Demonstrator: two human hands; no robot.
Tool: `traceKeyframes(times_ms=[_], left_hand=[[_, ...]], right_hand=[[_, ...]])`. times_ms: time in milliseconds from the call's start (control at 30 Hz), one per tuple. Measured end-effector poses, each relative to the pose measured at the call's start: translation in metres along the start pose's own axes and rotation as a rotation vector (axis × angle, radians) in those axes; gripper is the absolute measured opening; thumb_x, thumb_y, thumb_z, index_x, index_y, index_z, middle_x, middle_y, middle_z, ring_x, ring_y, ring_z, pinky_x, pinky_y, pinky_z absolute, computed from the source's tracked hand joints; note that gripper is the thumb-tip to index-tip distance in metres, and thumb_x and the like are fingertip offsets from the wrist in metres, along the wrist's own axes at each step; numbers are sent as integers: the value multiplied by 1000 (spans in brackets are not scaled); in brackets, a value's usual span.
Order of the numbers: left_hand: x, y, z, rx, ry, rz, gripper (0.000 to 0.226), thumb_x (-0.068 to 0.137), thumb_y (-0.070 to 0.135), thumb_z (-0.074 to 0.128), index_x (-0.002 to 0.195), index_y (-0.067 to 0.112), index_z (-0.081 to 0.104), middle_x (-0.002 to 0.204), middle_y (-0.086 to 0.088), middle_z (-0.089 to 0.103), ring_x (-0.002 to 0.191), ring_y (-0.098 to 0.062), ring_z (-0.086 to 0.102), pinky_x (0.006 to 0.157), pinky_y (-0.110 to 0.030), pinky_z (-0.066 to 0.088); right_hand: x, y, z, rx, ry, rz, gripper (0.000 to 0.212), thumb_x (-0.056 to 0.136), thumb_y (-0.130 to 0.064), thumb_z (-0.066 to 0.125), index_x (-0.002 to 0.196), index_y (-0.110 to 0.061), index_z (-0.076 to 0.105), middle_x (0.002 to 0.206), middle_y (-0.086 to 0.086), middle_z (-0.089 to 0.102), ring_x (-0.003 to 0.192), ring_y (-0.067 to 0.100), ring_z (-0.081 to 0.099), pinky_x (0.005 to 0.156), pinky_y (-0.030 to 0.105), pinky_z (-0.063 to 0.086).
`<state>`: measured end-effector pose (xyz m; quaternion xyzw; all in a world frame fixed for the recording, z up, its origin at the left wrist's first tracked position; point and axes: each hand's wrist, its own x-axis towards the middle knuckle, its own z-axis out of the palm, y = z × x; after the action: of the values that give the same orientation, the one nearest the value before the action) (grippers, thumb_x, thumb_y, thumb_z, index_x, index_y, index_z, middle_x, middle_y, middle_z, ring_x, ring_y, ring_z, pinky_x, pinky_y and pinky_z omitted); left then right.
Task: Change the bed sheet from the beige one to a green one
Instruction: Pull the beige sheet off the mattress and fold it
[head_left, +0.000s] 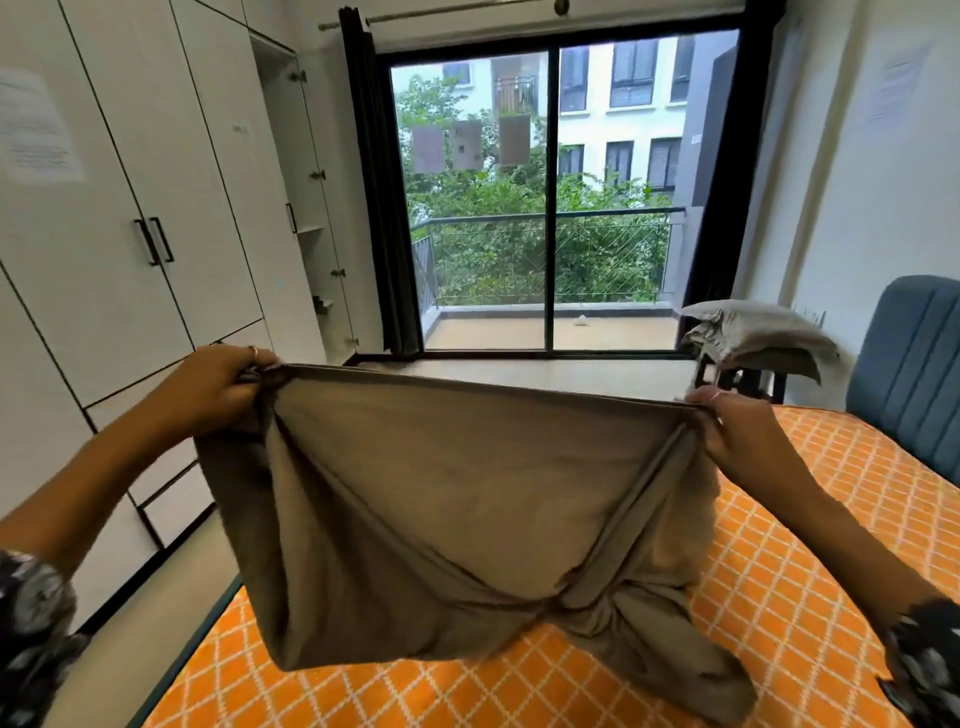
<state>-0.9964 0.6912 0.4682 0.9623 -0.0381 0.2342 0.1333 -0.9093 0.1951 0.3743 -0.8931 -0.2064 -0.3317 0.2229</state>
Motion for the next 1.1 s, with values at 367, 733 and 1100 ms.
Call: traceKeyframes(times_ms=[367, 733, 1100], left_hand=[[2, -23, 44, -736, -160, -279, 22, 89, 28, 58, 90, 10, 70, 95, -20, 69, 92, -34, 63, 76, -34, 50], [6, 131, 110, -367, -451, 363, 47, 59, 67, 75, 97, 49, 53, 55, 27, 57, 59, 15, 54, 59, -7, 38], [4, 107, 163, -156, -402, 584, 66, 69, 78, 25, 62, 20, 55, 49, 5, 45, 45, -11, 43, 48, -32, 33]], right_hand=[[-6, -24, -1, 407, -174, 284, 18, 95, -7, 53, 95, 0, 69, 89, 17, 67, 86, 26, 62, 82, 39, 46], [6, -140, 45, 227, -328, -19, 14, 90, -10, 59, 92, -3, 72, 89, 11, 71, 82, 15, 60, 65, 20, 34], [-24, -142, 48, 727, -255, 262, 8, 86, -11, 69, 93, -8, 67, 90, -1, 69, 87, 3, 64, 79, 13, 48]])
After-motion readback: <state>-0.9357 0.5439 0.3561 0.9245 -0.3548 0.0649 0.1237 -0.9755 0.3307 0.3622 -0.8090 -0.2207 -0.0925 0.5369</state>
